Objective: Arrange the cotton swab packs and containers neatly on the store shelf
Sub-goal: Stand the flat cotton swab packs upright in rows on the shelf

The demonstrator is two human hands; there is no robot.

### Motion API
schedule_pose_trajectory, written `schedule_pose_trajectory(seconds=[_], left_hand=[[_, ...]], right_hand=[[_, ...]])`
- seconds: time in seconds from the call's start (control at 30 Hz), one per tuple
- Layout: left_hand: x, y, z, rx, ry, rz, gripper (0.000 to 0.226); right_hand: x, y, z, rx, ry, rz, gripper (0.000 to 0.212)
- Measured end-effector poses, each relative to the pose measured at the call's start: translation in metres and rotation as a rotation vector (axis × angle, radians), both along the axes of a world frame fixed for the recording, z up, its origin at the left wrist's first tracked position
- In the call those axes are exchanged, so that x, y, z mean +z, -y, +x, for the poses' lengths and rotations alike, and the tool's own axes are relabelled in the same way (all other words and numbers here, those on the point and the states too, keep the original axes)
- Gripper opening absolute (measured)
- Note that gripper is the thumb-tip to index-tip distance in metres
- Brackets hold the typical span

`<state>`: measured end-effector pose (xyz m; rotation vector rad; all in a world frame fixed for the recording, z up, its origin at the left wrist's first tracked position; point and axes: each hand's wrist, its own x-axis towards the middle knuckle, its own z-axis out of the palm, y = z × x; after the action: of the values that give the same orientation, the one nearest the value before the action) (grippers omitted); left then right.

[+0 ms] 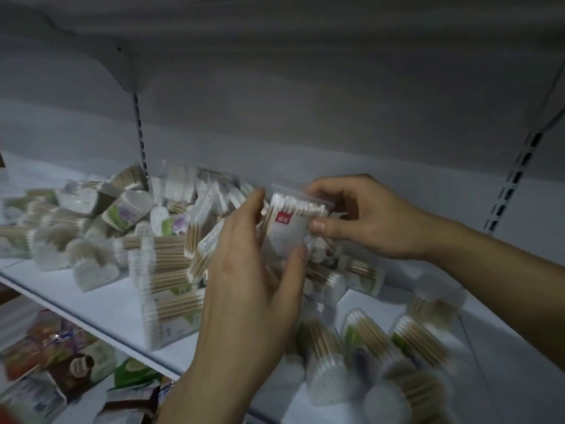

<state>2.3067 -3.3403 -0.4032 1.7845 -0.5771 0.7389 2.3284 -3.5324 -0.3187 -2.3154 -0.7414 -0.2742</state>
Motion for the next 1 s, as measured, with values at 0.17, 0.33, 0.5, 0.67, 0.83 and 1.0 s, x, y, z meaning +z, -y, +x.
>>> schedule_pose_trajectory(seconds=[0.17, 0.33, 0.5, 0.67, 0.83, 1.0], left_hand=[[-0.002, -0.01, 0.003, 0.111, -0.033, -0.06, 0.034], [-0.003, -0.017, 0.006, 0.095, -0.113, -0.23, 0.034], [-0.008, -0.015, 0.01, 0.011, -0.187, -0.306, 0.034], [-0.012, -0.01, 0.013, -0.106, -0.232, -0.42, 0.034], [-0.006, -0.004, 0.01, -0.163, -0.309, -0.592, 0.042], [-0.002, -0.003, 0.004, -0.209, -0.296, -0.609, 0.021]], right_hand=[[-0.013, 0.002, 0.026, -0.208, -0.088, 0.099, 0.03], [-0.047, 0.007, 0.048, -0.384, 0.029, -0.489, 0.038], [-0.031, 0.009, 0.035, -0.53, 0.146, -0.307, 0.026], [-0.005, 0.004, 0.001, -0.29, -0.152, 0.389, 0.022], [-0.007, -0.01, -0.014, -0.137, -0.242, 0.518, 0.026], [-0.005, -0.018, -0.018, -0.065, -0.273, 0.691, 0.043]])
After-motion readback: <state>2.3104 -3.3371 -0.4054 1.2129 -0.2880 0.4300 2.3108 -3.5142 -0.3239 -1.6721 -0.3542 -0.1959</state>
